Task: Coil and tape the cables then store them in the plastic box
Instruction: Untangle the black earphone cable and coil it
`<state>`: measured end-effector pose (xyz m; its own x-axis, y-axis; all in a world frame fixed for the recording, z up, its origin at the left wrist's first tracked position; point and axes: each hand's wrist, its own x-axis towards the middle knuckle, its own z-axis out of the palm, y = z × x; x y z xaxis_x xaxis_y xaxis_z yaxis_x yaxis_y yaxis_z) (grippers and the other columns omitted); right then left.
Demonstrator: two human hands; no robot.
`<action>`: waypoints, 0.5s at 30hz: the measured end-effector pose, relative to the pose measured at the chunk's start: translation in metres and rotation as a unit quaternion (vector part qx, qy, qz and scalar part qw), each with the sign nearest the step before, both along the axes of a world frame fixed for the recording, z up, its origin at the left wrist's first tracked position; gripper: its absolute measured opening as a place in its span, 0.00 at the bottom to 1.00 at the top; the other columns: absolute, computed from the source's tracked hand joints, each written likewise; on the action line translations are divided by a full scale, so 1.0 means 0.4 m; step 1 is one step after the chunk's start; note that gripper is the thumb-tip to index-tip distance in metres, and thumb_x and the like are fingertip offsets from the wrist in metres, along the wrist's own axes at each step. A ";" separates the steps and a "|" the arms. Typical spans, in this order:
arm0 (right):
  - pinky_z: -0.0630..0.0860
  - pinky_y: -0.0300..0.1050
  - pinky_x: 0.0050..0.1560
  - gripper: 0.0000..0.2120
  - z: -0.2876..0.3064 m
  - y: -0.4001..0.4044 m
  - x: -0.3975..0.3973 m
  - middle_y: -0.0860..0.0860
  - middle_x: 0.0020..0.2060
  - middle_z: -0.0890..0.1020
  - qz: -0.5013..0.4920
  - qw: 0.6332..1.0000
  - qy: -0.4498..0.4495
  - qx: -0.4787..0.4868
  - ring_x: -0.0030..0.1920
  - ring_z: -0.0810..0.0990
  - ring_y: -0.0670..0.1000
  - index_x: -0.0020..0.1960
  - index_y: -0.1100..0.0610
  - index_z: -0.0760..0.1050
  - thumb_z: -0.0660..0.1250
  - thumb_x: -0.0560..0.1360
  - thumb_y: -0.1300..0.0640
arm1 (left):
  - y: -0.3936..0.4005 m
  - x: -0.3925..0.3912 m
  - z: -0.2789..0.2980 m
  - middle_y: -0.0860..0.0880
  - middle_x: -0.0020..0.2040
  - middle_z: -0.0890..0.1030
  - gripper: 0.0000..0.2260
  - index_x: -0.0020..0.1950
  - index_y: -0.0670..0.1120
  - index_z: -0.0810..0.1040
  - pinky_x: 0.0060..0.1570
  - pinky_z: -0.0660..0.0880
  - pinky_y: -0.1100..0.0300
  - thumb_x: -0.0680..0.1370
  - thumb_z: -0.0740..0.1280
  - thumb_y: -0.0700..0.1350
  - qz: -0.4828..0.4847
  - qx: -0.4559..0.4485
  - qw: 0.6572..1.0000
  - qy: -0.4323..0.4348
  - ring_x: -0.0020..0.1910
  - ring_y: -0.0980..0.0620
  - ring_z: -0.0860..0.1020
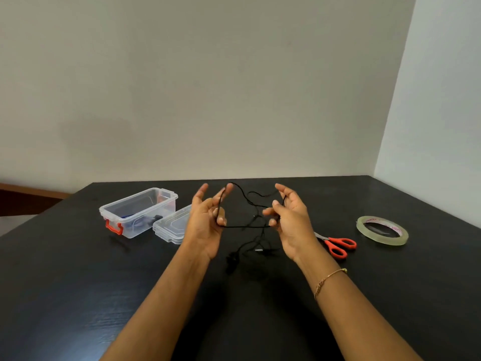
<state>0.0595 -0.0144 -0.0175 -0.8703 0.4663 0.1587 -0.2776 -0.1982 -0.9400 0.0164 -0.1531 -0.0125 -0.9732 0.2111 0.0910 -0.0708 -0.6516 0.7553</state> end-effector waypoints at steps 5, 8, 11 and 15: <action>0.79 0.36 0.36 0.26 -0.020 0.003 -0.012 0.60 0.66 0.69 -0.060 0.991 -0.076 0.094 0.39 0.82 0.47 0.69 0.51 0.61 0.58 0.76 0.71 | -0.024 -0.016 0.001 0.48 0.64 0.76 0.25 0.72 0.51 0.63 0.24 0.67 0.69 0.76 0.65 0.43 0.055 -0.076 0.992 0.079 0.21 0.62 0.66; 0.75 0.32 0.32 0.32 -0.023 0.015 -0.013 0.48 0.76 0.44 -0.108 0.974 -0.077 0.184 0.53 0.78 0.48 0.73 0.52 0.56 0.60 0.73 0.72 | -0.046 -0.031 -0.014 0.54 0.49 0.80 0.24 0.65 0.53 0.71 0.41 0.72 0.69 0.71 0.73 0.45 0.191 -0.428 0.853 0.228 0.39 0.62 0.75; 0.73 0.32 0.35 0.34 -0.031 0.016 -0.012 0.45 0.75 0.42 -0.100 0.960 -0.057 0.257 0.64 0.71 0.51 0.73 0.53 0.55 0.60 0.72 0.72 | -0.048 -0.025 -0.033 0.55 0.34 0.77 0.13 0.49 0.49 0.81 0.39 0.68 0.62 0.69 0.73 0.54 0.132 -0.658 0.684 0.287 0.38 0.56 0.74; 0.71 0.30 0.41 0.32 -0.040 0.031 -0.019 0.45 0.76 0.46 -0.109 0.955 -0.034 0.276 0.70 0.64 0.53 0.71 0.54 0.58 0.62 0.71 0.71 | -0.042 -0.030 -0.034 0.49 0.26 0.72 0.17 0.34 0.43 0.75 0.28 0.64 0.64 0.79 0.60 0.50 0.161 -0.517 0.829 0.137 0.27 0.53 0.69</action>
<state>0.0518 -0.0019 -0.0334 -0.7794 0.4986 0.3794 -0.1914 0.3872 -0.9019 0.0043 -0.1700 -0.0259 -0.9668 0.0468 0.2511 0.2483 0.4034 0.8807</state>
